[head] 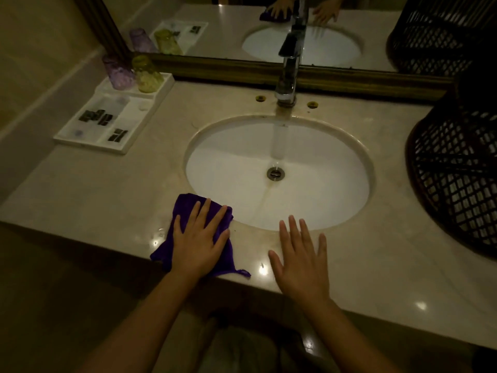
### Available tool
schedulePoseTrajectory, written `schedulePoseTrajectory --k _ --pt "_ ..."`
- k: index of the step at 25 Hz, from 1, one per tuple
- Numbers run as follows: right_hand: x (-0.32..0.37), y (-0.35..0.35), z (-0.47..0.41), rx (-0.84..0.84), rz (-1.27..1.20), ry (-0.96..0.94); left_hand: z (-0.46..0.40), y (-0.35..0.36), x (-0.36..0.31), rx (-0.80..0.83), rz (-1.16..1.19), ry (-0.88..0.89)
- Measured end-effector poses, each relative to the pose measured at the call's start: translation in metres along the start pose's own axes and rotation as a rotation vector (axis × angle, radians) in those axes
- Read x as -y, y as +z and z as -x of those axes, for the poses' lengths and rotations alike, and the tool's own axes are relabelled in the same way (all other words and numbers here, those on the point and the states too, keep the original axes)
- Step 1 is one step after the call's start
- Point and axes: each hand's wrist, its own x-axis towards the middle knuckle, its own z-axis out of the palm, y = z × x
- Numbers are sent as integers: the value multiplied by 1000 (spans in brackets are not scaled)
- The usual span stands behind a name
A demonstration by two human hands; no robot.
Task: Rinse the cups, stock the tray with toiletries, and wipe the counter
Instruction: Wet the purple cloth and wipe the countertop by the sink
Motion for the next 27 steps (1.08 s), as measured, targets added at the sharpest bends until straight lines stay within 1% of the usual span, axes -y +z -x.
schedulePoseTrajectory --k 5,7,10,12,14,16,19,21,22,25,27 --pt "2 -5 2 14 18 20 -16 -12 50 5 -23 -40" --pt "4 -8 2 26 11 29 -23 -16 63 -5 -25 -97" --pt "5 -10 2 43 25 30 -21 -14 59 -60 -11 -234" --pt "6 -11 1 43 24 34 -10 -9 38 -83 -3 -270" --pt "6 -13 0 52 30 34 1 -4 11 -58 -12 -219" --pt "5 -13 1 73 45 40 7 0 -2 -7 -39 -123" --pt "21 -14 1 38 -4 109 -6 -3 17 28 -36 67" --pt "53 -11 -7 -24 -43 70 -22 -9 38 37 -32 184" --pt "76 -7 -14 -42 -50 36 -30 -12 48 34 -29 194" --pt "129 5 -36 -10 -28 15 -44 -16 68 4 8 55" --pt "141 12 -44 29 8 42 -47 -18 85 -11 18 -63"
